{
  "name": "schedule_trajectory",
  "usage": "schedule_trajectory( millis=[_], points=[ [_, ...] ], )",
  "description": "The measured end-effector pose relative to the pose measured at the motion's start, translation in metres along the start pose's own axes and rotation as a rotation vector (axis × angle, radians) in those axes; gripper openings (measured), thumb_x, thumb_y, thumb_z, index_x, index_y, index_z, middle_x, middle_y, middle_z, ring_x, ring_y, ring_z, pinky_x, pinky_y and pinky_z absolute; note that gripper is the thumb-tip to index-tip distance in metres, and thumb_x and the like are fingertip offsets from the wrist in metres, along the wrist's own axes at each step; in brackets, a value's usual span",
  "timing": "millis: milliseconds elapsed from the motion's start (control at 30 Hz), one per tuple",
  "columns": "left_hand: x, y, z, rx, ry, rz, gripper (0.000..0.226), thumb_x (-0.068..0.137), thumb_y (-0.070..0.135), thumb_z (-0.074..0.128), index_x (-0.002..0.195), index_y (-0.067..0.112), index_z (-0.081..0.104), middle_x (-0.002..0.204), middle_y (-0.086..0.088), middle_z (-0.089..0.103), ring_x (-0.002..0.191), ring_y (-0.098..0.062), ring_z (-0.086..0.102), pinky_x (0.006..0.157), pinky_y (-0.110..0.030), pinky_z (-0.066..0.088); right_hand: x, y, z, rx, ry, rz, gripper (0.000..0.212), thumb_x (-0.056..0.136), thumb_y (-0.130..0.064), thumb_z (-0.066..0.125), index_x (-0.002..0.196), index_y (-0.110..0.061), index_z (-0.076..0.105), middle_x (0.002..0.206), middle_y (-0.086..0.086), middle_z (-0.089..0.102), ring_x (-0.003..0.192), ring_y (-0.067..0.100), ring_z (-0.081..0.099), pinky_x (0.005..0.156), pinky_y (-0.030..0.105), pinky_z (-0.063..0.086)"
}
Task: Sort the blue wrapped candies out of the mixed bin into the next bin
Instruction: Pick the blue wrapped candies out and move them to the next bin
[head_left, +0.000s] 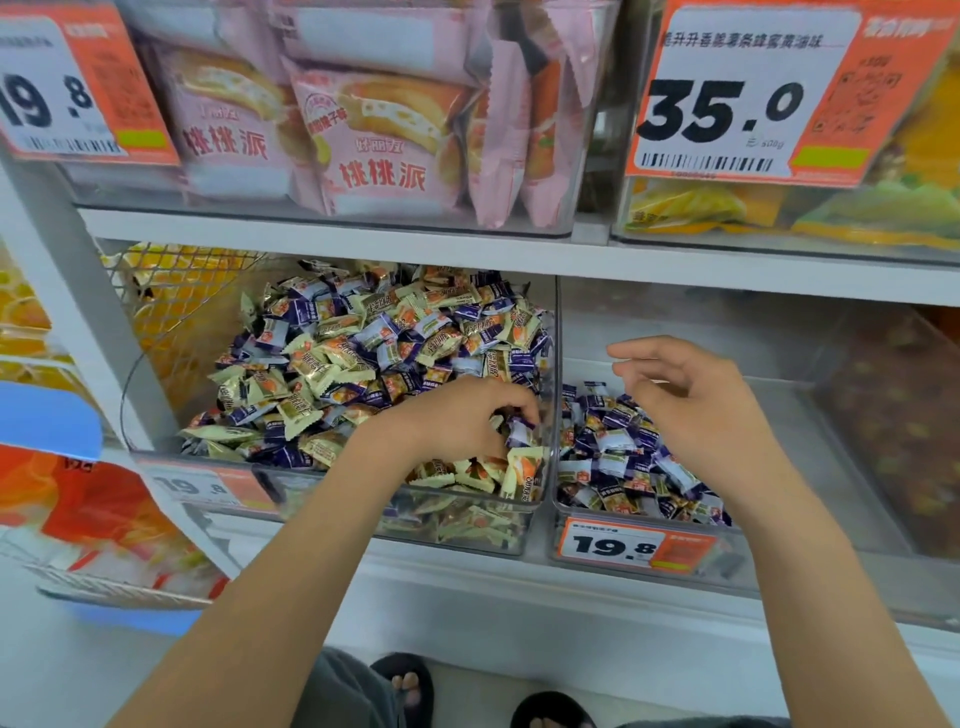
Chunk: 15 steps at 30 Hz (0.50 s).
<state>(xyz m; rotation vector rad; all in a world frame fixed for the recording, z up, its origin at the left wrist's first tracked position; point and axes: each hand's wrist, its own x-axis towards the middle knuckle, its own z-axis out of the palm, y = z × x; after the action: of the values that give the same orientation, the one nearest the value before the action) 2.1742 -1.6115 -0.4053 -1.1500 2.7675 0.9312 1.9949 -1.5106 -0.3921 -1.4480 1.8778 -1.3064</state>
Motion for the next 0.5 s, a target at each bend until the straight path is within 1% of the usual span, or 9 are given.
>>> schedule_trajectory(
  millis=[33,100,133,233,300,400,433,467,500],
  points=[
    [0.001,-0.003,0.000,-0.021,0.022,0.009,0.043,0.083,-0.006,0.056,0.118,0.018,0.057,0.126,-0.001,0.051,0.078,-0.012,0.057,0.058,-0.011,0.040,0.000,0.000,0.000,-0.001,-0.003,-0.001,0.025,0.094,-0.008,0.052,0.107,-0.023,0.066,0.098,-0.005,0.067,0.052,-0.017,0.048,0.051,0.001,0.036],
    [0.003,-0.010,0.001,-0.099,0.062,0.017,0.038,0.082,-0.006,0.058,0.114,0.016,0.059,0.128,-0.004,0.053,0.105,-0.015,0.056,0.084,-0.020,0.044,-0.001,0.001,0.000,0.003,-0.009,-0.002,0.025,0.094,-0.007,0.052,0.107,-0.024,0.066,0.098,-0.007,0.067,0.054,-0.016,0.049,0.052,0.001,0.036],
    [0.003,-0.014,0.001,-0.147,0.094,0.017,0.034,0.083,-0.004,0.060,0.112,0.015,0.060,0.121,-0.004,0.057,0.111,-0.015,0.054,0.088,-0.022,0.042,-0.001,0.002,-0.001,0.004,-0.009,-0.003,0.026,0.094,-0.008,0.052,0.106,-0.025,0.066,0.099,-0.007,0.067,0.059,-0.014,0.052,0.052,0.001,0.037],
    [0.003,-0.023,-0.004,-0.281,0.230,0.018,0.017,0.080,0.009,0.070,0.094,0.018,0.065,0.103,0.002,0.066,0.100,-0.007,0.059,0.082,-0.021,0.040,-0.002,0.003,-0.004,0.001,-0.008,-0.004,0.027,0.094,-0.009,0.052,0.105,-0.028,0.066,0.099,-0.010,0.067,0.082,0.001,0.061,0.055,0.003,0.041],
    [-0.001,-0.022,-0.008,-0.365,0.299,0.045,0.014,0.076,0.011,0.075,0.085,0.015,0.066,0.089,0.011,0.068,0.077,0.009,0.056,0.072,-0.013,0.039,-0.002,0.002,-0.005,0.013,-0.001,-0.016,0.027,0.094,-0.008,0.052,0.105,-0.028,0.066,0.098,-0.011,0.067,0.089,0.004,0.061,0.059,0.002,0.042],
    [-0.008,-0.022,-0.015,-0.415,0.369,0.039,0.016,0.074,0.009,0.076,0.086,0.009,0.066,0.055,0.025,0.057,0.049,0.010,0.047,0.053,-0.006,0.032,-0.002,0.000,-0.004,0.056,0.015,-0.057,0.027,0.093,-0.006,0.052,0.102,-0.028,0.066,0.098,-0.011,0.068,0.092,0.003,0.061,0.066,0.003,0.044],
    [-0.010,-0.021,-0.017,-0.432,0.383,0.040,0.017,0.074,0.011,0.077,0.087,0.009,0.066,0.051,0.024,0.055,0.046,0.008,0.045,0.052,-0.006,0.031,-0.002,-0.002,-0.003,0.076,0.016,-0.062,0.027,0.093,-0.006,0.053,0.101,-0.028,0.066,0.098,-0.011,0.068,0.093,0.003,0.061,0.069,0.003,0.044],
    [-0.012,-0.020,-0.018,-0.449,0.398,0.047,0.018,0.073,0.013,0.078,0.087,0.012,0.067,0.054,0.022,0.056,0.048,0.006,0.046,0.055,-0.008,0.033,-0.002,-0.003,-0.002,0.091,0.015,-0.068,0.027,0.093,-0.006,0.053,0.101,-0.028,0.066,0.098,-0.011,0.068,0.094,0.002,0.061,0.073,0.004,0.045],
    [-0.014,-0.019,-0.018,-0.467,0.414,0.050,0.018,0.072,0.016,0.079,0.086,0.015,0.067,0.063,0.020,0.059,0.057,0.007,0.049,0.062,-0.010,0.036,-0.002,-0.005,0.000,0.097,0.016,-0.079,0.027,0.092,-0.006,0.054,0.100,-0.029,0.067,0.097,-0.011,0.068,0.095,0.002,0.061,0.078,0.007,0.046]
  ],
)
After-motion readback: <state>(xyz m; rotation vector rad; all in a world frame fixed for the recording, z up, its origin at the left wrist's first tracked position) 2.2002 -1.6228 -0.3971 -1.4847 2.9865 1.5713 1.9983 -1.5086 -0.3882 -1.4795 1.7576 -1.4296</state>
